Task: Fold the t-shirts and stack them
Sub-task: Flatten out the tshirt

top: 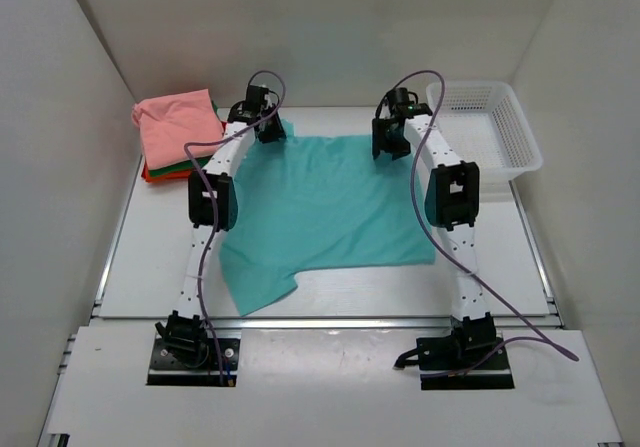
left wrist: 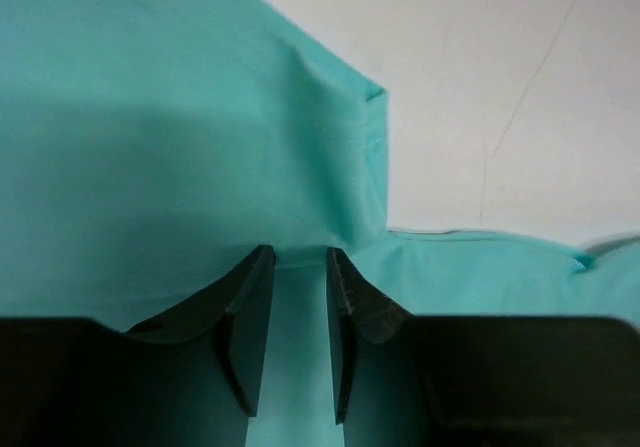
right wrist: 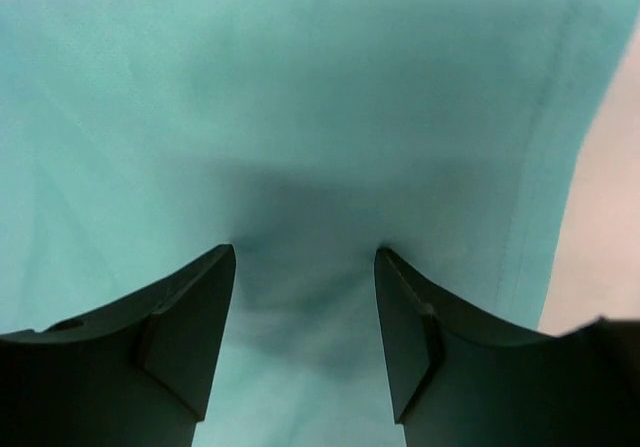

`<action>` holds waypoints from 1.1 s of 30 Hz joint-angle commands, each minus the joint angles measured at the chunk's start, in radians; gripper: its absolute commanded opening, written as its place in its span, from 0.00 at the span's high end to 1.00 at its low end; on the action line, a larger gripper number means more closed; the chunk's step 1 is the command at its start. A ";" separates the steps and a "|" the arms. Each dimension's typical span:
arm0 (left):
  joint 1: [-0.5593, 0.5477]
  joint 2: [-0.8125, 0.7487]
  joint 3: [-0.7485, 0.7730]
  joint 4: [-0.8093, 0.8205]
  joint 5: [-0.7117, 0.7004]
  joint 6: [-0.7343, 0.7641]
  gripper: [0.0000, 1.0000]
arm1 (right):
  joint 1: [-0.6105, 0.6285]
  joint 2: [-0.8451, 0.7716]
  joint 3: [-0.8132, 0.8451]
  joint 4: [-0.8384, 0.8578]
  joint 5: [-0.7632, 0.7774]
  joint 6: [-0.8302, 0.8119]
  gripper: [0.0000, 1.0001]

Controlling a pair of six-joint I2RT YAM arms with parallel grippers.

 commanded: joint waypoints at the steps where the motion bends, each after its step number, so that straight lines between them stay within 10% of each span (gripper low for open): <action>1: 0.033 0.032 0.217 -0.196 0.118 -0.017 0.59 | -0.041 -0.001 0.093 -0.088 0.004 -0.050 0.45; 8: 0.001 -0.437 -0.137 -0.099 0.149 0.098 0.60 | 0.057 -0.413 -0.261 0.132 0.184 -0.135 0.39; 14: 0.028 -1.169 -1.034 0.253 0.125 0.006 0.61 | 0.109 -0.825 -0.662 0.251 0.218 -0.069 0.33; 22: -0.110 -1.882 -1.896 -0.032 -0.078 0.069 0.57 | 0.111 -1.509 -1.601 0.394 0.161 0.146 0.44; 25: -0.284 -1.977 -1.916 -0.046 -0.244 -0.052 0.56 | 0.069 -1.621 -1.751 0.431 0.130 0.186 0.44; 29: -0.170 -1.916 -1.957 -0.048 -0.073 -0.048 0.60 | -0.012 -1.684 -1.817 0.460 0.055 0.185 0.41; 33: -0.288 -1.877 -1.953 -0.034 -0.262 -0.127 0.57 | -0.026 -1.667 -1.819 0.459 0.053 0.171 0.39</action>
